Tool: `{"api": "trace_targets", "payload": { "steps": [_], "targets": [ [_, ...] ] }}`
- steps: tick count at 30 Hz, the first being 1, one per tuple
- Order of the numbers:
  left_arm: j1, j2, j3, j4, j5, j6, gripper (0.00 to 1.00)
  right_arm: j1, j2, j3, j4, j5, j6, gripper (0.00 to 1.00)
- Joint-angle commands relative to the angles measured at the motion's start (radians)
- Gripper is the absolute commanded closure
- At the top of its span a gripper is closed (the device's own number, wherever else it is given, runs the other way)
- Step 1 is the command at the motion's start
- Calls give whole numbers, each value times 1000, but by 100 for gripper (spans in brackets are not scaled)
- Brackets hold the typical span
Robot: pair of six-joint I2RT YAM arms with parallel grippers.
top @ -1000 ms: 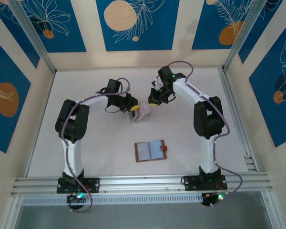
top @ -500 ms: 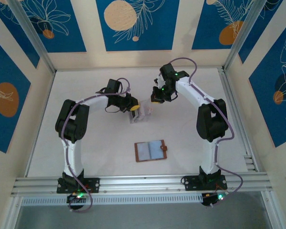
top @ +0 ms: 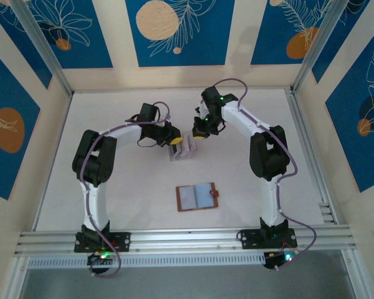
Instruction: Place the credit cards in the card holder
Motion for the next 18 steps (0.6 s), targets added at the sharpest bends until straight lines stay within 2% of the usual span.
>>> {"api": "trace_targets", "payload": {
  "steps": [1, 18],
  "targets": [
    [-13, 31, 2, -23, -10, 29, 85, 12, 21, 43, -30, -2, -18, 100],
    [-12, 29, -6, -11, -8, 24, 85, 33, 78, 72, -38, 6, -10, 100]
  ]
}}
